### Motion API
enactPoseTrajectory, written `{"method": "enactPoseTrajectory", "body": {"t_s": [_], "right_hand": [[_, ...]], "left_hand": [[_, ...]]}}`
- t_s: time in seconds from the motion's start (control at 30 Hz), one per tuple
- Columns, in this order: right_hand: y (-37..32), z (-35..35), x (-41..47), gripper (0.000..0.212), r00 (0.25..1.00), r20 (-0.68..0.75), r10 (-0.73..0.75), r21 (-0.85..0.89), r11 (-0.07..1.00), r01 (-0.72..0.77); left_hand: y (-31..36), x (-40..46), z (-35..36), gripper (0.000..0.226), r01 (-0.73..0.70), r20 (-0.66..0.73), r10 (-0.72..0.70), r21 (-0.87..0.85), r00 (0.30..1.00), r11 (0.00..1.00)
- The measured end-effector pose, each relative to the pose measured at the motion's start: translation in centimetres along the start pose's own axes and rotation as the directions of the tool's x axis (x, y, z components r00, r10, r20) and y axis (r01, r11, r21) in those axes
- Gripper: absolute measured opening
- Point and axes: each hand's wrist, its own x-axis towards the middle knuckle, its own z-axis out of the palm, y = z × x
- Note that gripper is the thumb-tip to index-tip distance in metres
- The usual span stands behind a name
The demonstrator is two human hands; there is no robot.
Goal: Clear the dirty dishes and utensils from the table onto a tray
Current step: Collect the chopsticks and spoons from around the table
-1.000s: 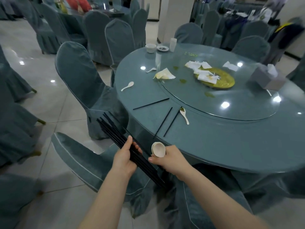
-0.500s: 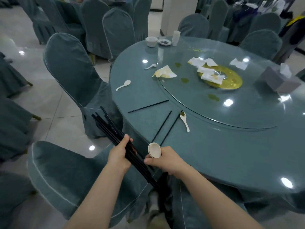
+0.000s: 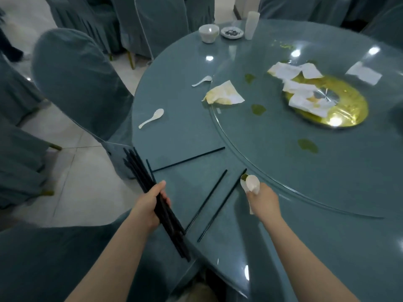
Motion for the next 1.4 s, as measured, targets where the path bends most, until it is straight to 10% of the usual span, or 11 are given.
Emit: {"method": "enactPoseTrajectory", "body": {"t_s": [0.4,0.67,0.97,1.4], "right_hand": [[-0.3,2.0,2.6,0.057,0.998,-0.004,-0.064,-0.115,0.991,0.064],[1.2,1.2,2.0,0.060,0.982,0.084,-0.171,-0.280,0.941,0.188],[6.2,-0.6,0.4,0.049,0.978,0.027,-0.206,-0.539,0.821,0.188],[7.5,-2.4,-0.2,0.036,0.984,0.056,-0.168,-0.433,0.884,0.176]], "left_hand": [[-2.1,2.9,6.2,0.014,-0.121,0.080,0.094,0.485,0.992,0.866],[-5.1,4.0,8.1,0.027,-0.275,0.191,0.282,0.914,0.940,0.298],[-7.4,3.8,9.7,0.067,-0.255,0.254,0.321,0.966,0.913,-0.039],[-7.6,3.7,10.3,0.019,-0.308,0.394,0.300,0.904,0.868,-0.297]]}}
